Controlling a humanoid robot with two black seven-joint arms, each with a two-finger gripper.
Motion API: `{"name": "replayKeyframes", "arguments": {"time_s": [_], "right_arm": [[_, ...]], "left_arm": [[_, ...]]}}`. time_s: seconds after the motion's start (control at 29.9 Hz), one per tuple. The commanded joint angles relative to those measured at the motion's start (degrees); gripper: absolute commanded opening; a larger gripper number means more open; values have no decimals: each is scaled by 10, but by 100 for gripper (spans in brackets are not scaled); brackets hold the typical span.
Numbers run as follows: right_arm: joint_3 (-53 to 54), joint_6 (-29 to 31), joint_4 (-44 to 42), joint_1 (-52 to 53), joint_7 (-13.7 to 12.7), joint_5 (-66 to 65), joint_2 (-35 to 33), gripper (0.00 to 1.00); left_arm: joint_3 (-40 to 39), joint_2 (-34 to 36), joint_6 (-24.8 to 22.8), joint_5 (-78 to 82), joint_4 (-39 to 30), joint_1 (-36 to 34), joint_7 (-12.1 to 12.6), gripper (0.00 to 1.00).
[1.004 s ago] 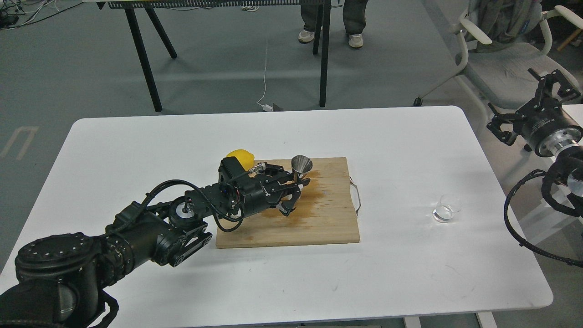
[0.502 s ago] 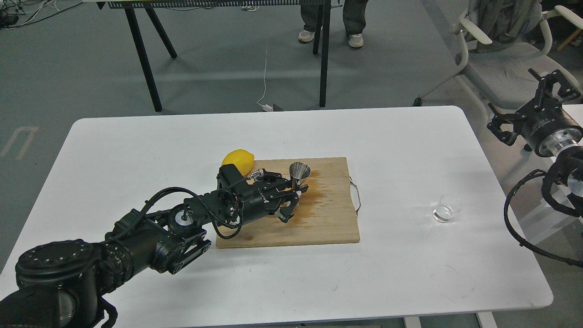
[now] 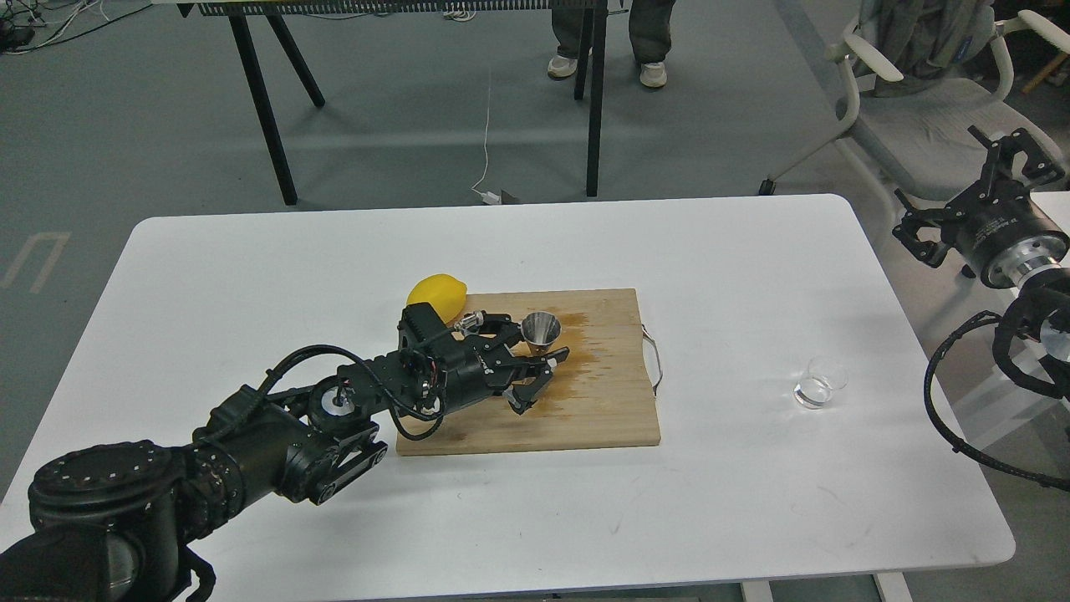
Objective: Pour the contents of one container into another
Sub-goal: 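Lower the jigger onto the cutting board beside the lemon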
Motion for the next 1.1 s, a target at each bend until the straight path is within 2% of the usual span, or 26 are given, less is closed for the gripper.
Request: {"name": "replayKeyframes", "arguments": {"time_s": [0.0, 0.23, 1.07], "right_arm": [[-1, -1, 0, 0, 0, 0, 0, 99], [-2, -1, 0, 4, 0, 0, 0, 99], [-4, -1, 1, 9, 0, 0, 0, 99]], "left_arm": [[0, 0, 0, 0, 0, 0, 0, 64], [1, 0, 0, 0, 2, 2, 0, 77], [3, 0, 0, 1, 6, 11, 0, 82]]}}
